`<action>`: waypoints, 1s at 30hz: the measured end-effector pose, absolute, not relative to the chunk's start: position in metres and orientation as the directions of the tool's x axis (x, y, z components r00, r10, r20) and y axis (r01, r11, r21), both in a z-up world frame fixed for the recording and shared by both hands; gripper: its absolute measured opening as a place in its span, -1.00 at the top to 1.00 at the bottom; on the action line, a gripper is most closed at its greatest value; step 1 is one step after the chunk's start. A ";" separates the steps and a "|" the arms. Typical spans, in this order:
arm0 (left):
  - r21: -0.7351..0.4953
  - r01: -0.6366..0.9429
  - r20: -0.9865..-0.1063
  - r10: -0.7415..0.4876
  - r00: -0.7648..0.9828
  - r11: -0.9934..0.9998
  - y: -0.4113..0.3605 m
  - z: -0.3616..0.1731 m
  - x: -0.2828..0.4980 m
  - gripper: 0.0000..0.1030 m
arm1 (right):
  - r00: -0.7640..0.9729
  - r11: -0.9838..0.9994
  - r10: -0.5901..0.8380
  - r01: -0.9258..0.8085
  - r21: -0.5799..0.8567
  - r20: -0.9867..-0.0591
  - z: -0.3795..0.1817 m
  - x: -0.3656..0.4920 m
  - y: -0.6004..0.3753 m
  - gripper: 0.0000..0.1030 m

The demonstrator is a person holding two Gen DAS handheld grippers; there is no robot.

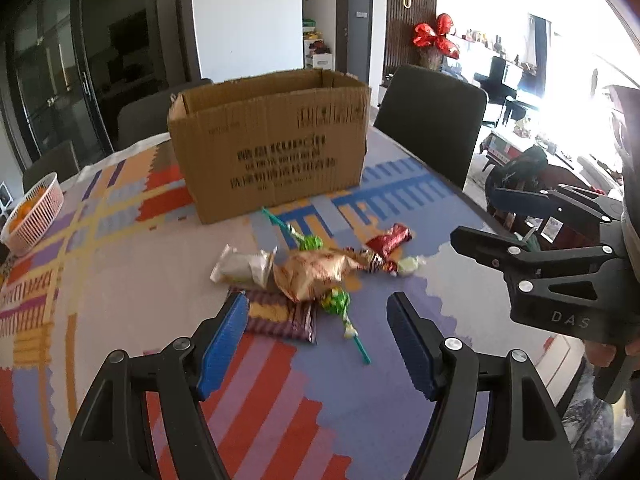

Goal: Organize snacks
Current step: 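Return both tools to the remaining snacks on the table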

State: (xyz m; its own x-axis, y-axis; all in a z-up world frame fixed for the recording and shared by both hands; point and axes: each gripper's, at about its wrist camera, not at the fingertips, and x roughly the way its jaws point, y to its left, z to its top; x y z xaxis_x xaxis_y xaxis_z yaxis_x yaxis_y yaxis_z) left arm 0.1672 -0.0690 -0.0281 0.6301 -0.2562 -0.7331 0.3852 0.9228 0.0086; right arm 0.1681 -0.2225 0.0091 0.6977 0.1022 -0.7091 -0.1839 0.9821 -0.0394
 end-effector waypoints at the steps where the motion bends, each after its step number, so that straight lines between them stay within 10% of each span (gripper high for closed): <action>1: 0.013 0.387 -0.735 -0.254 0.629 0.922 -0.070 -0.032 0.166 -0.39 | 0.692 0.982 0.097 -0.185 -0.046 -0.715 0.005 0.167 -0.222 -0.27; 30: -0.066 0.418 -0.809 -0.294 0.509 0.906 -0.100 -0.095 0.207 0.27 | 0.552 0.966 0.202 -0.247 0.072 -0.809 -0.072 0.200 -0.236 -0.26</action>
State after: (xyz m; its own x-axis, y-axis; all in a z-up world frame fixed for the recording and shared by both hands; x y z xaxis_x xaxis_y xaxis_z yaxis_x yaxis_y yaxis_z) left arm 0.2067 -0.0995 -0.0948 0.5088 -0.2939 -0.8092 0.4182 0.9059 -0.0661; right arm 0.2000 -0.2361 -0.0716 0.5524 0.2018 -0.8088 -0.2470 0.9663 0.0724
